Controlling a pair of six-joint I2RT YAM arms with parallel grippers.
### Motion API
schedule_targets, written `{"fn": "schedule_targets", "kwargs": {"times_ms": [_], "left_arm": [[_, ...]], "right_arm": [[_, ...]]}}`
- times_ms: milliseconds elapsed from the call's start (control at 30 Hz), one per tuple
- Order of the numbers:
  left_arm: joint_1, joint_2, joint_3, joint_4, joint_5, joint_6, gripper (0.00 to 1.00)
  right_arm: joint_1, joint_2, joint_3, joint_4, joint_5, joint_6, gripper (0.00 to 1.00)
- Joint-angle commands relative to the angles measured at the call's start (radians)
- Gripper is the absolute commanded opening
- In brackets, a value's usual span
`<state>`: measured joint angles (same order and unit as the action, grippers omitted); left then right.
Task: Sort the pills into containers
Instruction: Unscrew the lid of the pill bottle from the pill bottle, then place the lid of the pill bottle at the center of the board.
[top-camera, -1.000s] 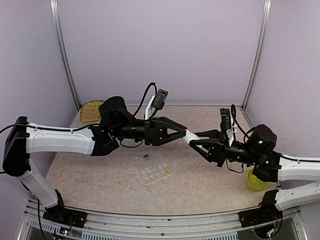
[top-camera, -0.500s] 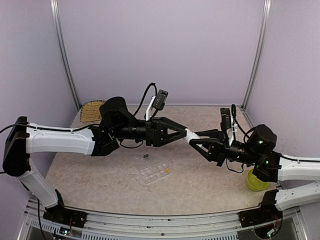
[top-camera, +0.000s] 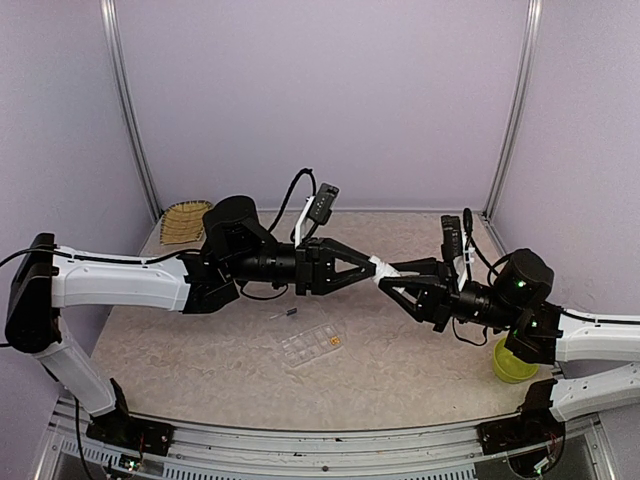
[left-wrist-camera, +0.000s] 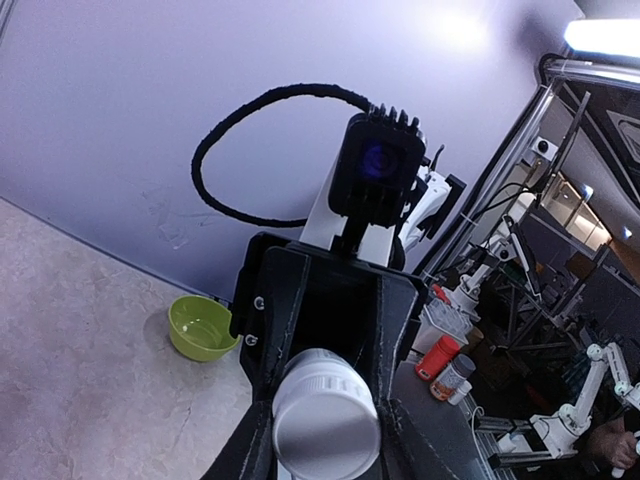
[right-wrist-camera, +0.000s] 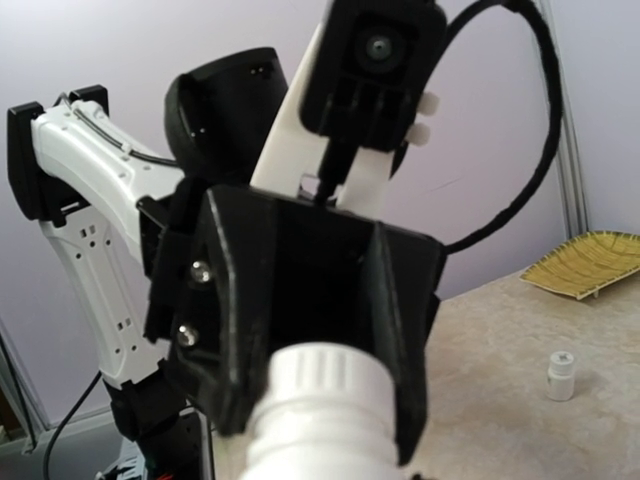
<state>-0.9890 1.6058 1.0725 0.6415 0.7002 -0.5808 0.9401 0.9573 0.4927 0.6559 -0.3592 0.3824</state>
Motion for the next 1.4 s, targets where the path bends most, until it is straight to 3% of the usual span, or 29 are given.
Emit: {"fn": "schedule_targets", "kwargs": {"times_ms": [0,267,600,800,1367], "left_arm": [[0.002,-0.027,0.002,0.013,-0.030,0.005,0.31],[0.003,-0.060,-0.019,0.004,-0.093,-0.029,0.30],[0.008,-0.093,-0.021,-0.174,-0.221,-0.033,0.30],[0.033,-0.155,-0.072,-0.317,-0.392,0.057,0.31],[0.233,-0.197,-0.299,-0.489,-0.669,0.134,0.31]], "right_arm": [[-0.003,-0.006,0.010,0.023,0.003,-0.005,0.08],[-0.004,-0.028,-0.012,0.020,0.022,-0.038,0.08],[-0.004,-0.035,-0.046,0.054,0.018,-0.079,0.08],[-0.005,-0.038,-0.051,0.054,0.017,-0.084,0.08],[-0.006,-0.059,-0.045,0.024,0.020,-0.085,0.08]]}}
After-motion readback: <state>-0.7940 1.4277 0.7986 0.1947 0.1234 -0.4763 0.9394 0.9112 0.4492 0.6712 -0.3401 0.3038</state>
